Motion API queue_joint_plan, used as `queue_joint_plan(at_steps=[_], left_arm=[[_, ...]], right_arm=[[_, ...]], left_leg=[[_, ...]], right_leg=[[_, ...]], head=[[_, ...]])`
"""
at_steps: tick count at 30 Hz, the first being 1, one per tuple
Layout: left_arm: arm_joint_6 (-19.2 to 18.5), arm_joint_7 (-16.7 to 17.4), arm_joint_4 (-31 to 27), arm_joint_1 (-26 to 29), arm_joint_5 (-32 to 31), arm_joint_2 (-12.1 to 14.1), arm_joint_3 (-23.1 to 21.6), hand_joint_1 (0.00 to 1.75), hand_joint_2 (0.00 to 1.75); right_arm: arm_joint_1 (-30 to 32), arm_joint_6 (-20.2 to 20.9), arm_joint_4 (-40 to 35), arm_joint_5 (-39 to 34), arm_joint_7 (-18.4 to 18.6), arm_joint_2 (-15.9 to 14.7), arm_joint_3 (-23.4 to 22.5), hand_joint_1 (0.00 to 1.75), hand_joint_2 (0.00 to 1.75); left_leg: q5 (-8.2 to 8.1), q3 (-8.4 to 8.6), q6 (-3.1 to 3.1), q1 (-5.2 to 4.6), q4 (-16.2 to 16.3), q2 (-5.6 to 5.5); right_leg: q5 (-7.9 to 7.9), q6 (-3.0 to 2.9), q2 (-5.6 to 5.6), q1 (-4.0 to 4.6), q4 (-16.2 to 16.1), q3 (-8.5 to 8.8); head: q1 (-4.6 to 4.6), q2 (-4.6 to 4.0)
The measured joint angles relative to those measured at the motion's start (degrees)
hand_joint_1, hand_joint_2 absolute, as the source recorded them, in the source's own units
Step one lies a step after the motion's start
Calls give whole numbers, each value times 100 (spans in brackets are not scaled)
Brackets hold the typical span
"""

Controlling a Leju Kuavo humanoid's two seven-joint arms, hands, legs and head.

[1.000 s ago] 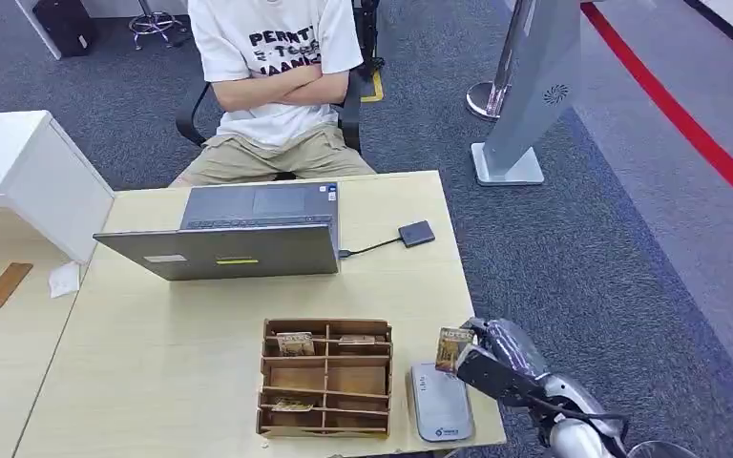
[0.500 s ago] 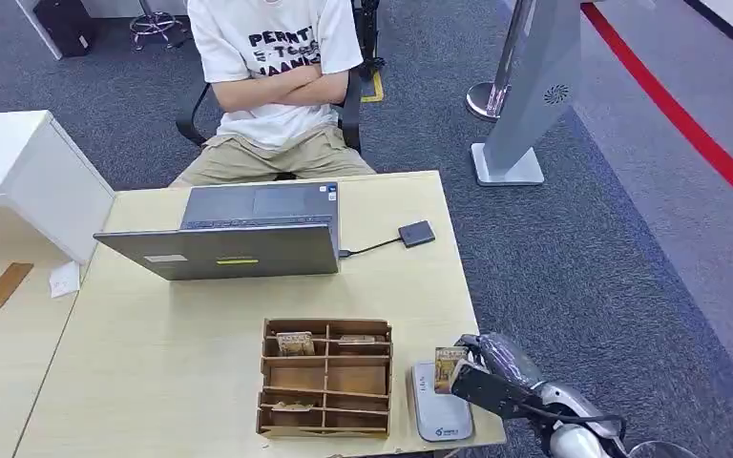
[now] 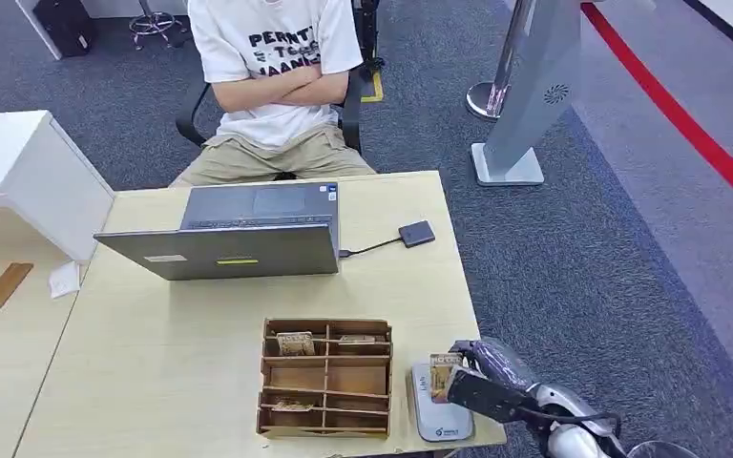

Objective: Pass the card to the sensor for recognition and then transmit it.

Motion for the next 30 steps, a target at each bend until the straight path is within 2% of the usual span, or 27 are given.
queue_joint_plan(at_steps=[12,30], left_arm=[[0,0,0,4,-22,0,2,0,0],[-2,0,0,5,-79,0,0,0,0]], right_arm=[[-31,4,57,48,107,-229,120,175,175],[-121,-4,94,0,155,-360,308,175,175]], left_leg=[[0,0,0,0,0,0],[0,1,0,0,0,0]], right_leg=[[0,0,0,0,0,0],[0,0,1,0,0,0]], head=[[-2,0],[-2,0]])
